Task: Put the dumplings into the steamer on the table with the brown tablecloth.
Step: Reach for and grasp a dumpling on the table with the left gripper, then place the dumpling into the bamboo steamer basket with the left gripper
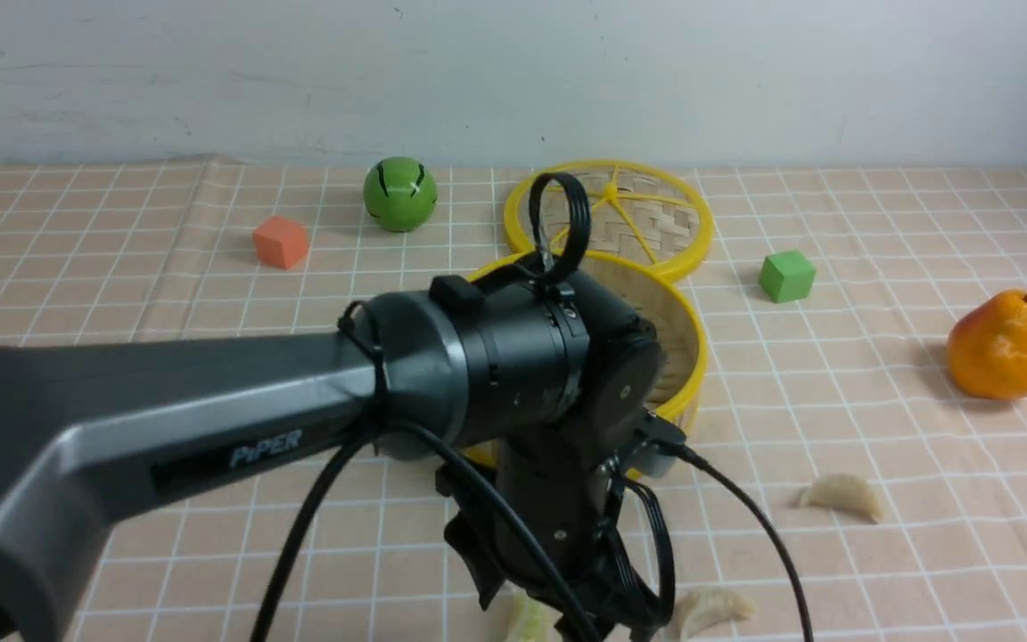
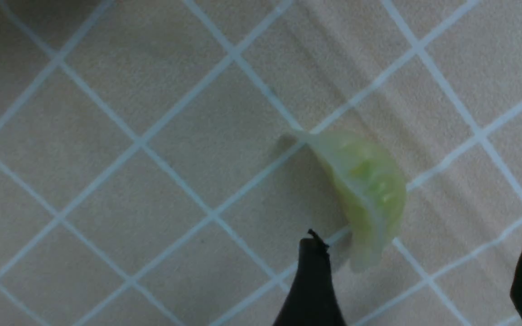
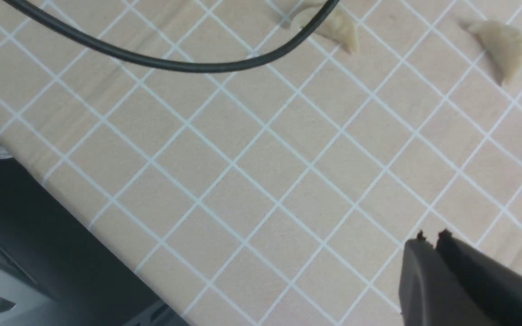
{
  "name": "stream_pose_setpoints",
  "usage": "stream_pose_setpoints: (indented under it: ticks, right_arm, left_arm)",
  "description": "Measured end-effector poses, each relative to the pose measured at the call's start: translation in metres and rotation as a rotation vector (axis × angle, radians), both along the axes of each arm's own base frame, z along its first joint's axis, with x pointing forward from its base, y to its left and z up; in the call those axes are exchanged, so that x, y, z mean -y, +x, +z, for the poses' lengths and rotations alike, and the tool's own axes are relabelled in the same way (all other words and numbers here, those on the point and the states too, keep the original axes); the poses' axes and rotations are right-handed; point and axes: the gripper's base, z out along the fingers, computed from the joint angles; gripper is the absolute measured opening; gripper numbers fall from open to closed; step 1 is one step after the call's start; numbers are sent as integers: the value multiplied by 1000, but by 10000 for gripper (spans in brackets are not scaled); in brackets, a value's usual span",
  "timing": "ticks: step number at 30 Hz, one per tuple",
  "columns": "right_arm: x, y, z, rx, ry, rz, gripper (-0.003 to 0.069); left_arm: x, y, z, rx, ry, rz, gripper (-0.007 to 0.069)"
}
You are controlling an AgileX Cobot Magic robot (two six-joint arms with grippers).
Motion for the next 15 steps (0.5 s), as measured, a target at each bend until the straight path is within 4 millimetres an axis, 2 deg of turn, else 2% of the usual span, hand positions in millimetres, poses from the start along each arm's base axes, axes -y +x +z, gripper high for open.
stream_pose_setpoints:
  ticks: [3, 6, 7, 8, 9, 13, 15]
  right_arm:
    - [8, -9, 4, 31, 10, -4, 42]
    - [13, -15, 5, 40, 25, -13, 42]
    - [17, -20, 7, 50, 43, -23, 42]
    - [17, -20, 7, 50, 44, -25, 42]
    - [20, -24, 8, 59, 51, -28, 42]
    - [23, -27, 8, 66, 59, -32, 42]
    - [23, -28, 8, 65, 59, -32, 42]
  left_arm:
    - [4, 2, -19, -29, 14, 12, 487]
    - [6, 4, -32, -47, 36, 29, 395]
    - [6, 5, -36, -49, 37, 42, 289]
    - [6, 5, -36, -48, 36, 43, 276]
    - [6, 6, -35, -36, 38, 46, 181]
    - [8, 11, -23, 3, 28, 40, 192]
    - [12, 16, -7, 45, 5, 35, 192]
